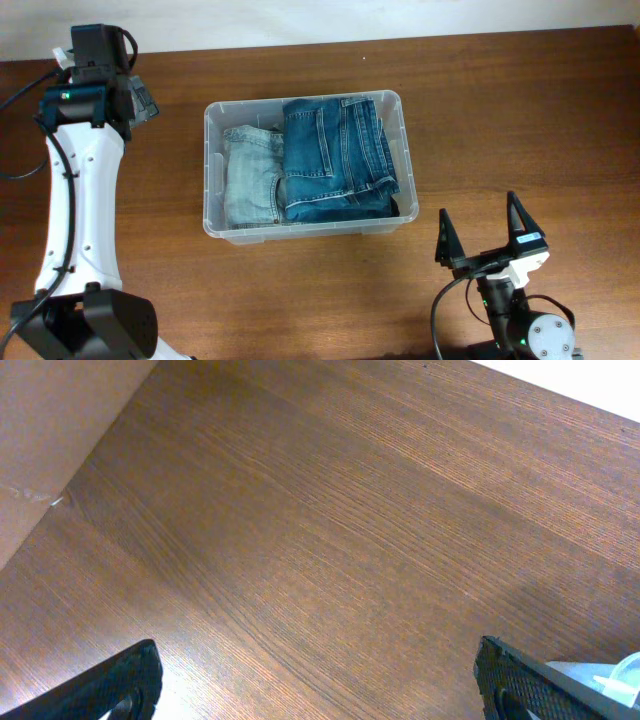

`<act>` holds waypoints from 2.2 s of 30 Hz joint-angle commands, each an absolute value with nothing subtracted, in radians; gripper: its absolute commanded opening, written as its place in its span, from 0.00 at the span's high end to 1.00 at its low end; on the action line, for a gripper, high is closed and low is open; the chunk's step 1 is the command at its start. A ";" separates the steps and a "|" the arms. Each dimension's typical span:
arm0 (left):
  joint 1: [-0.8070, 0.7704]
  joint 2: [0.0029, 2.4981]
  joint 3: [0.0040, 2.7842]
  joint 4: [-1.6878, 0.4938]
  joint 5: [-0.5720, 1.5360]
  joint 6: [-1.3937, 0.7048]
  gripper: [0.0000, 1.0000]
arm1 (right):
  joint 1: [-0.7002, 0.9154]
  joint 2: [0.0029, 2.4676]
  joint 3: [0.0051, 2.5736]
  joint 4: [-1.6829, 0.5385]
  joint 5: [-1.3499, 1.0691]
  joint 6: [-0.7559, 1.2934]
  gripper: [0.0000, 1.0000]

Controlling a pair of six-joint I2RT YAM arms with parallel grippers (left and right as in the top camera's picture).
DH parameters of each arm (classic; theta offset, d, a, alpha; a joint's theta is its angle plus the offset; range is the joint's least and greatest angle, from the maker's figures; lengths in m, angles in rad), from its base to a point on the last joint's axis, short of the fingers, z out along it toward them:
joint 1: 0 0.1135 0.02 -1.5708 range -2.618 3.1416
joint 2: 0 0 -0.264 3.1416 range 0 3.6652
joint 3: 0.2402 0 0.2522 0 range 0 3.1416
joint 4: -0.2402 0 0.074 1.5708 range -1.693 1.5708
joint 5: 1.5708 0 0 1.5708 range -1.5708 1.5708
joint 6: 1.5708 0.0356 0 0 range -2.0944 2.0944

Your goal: Pack container

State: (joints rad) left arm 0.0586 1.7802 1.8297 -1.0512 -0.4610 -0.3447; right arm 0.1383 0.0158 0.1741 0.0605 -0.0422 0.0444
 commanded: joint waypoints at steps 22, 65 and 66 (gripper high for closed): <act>0.060 1.784 1.830 -1.049 -0.468 -0.351 0.01 | 0.076 0.004 0.017 0.068 -0.014 0.057 0.01; 0.060 1.784 1.830 -1.050 -0.468 -0.351 0.01 | 0.057 0.006 0.006 -0.078 -0.014 0.057 0.02; 0.059 1.787 1.830 -1.049 -0.466 -0.351 0.01 | 0.057 0.006 0.006 -0.078 -0.014 0.057 0.01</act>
